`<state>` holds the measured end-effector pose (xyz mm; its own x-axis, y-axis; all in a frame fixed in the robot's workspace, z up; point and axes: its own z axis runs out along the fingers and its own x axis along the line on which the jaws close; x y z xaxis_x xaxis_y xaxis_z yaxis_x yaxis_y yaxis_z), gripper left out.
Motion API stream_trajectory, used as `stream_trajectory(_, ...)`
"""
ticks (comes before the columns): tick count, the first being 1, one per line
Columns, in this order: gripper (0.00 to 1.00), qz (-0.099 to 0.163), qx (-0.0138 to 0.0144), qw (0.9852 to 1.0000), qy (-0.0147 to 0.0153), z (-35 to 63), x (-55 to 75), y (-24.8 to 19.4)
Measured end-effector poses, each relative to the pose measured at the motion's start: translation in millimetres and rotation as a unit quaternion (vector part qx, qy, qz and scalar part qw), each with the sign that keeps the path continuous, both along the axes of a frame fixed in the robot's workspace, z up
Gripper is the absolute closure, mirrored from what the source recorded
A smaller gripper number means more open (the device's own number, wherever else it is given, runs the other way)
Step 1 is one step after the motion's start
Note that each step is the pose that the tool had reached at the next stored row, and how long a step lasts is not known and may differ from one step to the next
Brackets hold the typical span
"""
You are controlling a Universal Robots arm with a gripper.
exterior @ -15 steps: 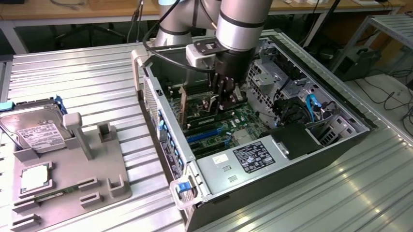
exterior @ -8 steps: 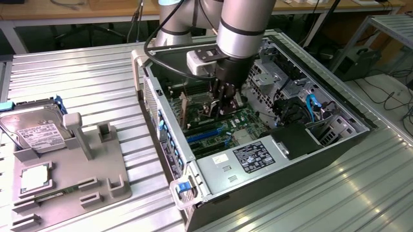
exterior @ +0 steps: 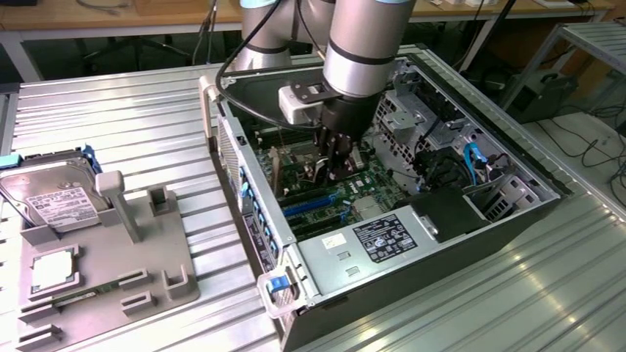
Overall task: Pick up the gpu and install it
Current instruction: 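Insert the gpu into the slot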
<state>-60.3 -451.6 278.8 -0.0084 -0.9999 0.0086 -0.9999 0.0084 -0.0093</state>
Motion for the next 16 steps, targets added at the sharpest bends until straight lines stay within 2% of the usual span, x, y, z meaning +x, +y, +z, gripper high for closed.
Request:
stream_trajectory(1, 0.72, 0.000, -0.0001, 1.0000, 0.0000, -1.2, 0.0, -0.1)
stream_trajectory(4, 0.72, 0.000, -0.0001, 1.0000, -0.0043, -3.4, 0.0, -0.1)
stream_trajectory(6, 0.72, 0.000, 0.0002, 1.0000, -0.0055, -4.8, -0.7, 0.0)
stream_trajectory(8, 0.72, 0.001, 0.0006, 1.0000, -0.0056, -5.8, -1.0, -0.3)
stream_trajectory(13, 0.72, 0.001, 0.0012, 1.0000, -0.0056, -8.4, -1.1, -4.3)
stream_trajectory(16, 0.72, 0.001, 0.0014, 1.0000, -0.0056, -10.4, -3.0, -4.4)
